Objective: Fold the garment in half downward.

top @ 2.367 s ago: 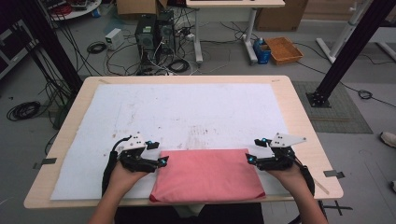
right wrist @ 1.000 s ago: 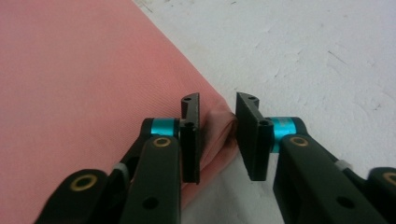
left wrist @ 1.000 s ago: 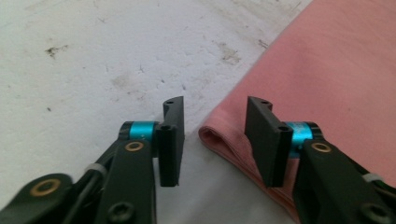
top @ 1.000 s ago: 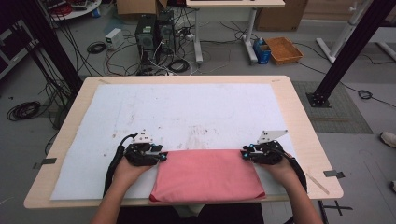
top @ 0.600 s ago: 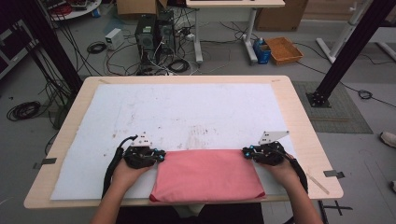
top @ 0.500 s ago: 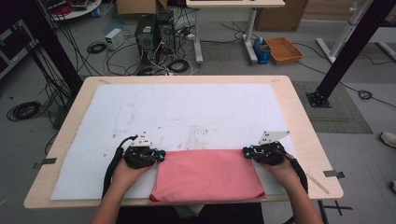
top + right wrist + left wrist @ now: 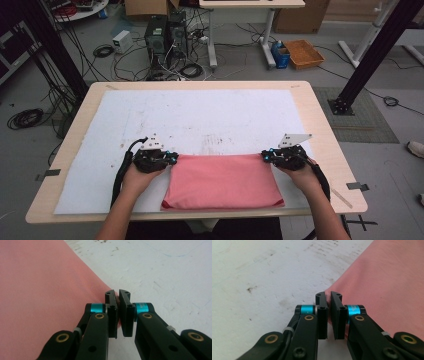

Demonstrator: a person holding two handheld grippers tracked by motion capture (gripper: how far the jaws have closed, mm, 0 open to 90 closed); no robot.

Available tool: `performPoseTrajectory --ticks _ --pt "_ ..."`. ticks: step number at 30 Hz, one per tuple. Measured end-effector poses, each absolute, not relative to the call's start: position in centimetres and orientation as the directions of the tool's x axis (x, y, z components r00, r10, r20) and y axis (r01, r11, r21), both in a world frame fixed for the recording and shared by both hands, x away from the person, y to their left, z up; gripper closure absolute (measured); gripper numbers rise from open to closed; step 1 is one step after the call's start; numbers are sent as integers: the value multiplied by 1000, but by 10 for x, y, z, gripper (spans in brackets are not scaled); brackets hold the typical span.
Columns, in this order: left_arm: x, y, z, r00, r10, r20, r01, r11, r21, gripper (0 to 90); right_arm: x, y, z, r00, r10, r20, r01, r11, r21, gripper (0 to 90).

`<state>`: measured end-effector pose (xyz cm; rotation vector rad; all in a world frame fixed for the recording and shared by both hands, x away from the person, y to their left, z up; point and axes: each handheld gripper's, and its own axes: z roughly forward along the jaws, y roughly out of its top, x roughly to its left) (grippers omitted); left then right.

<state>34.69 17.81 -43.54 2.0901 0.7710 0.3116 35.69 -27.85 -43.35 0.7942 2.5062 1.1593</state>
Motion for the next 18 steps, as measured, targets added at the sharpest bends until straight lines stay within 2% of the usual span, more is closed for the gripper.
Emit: performPoseTrajectory --ticks 18 --pt "386 177 -433 734 676 -66 444 -403 800 843 405 -266 -422 -796 602 -59 382 577 722 861"
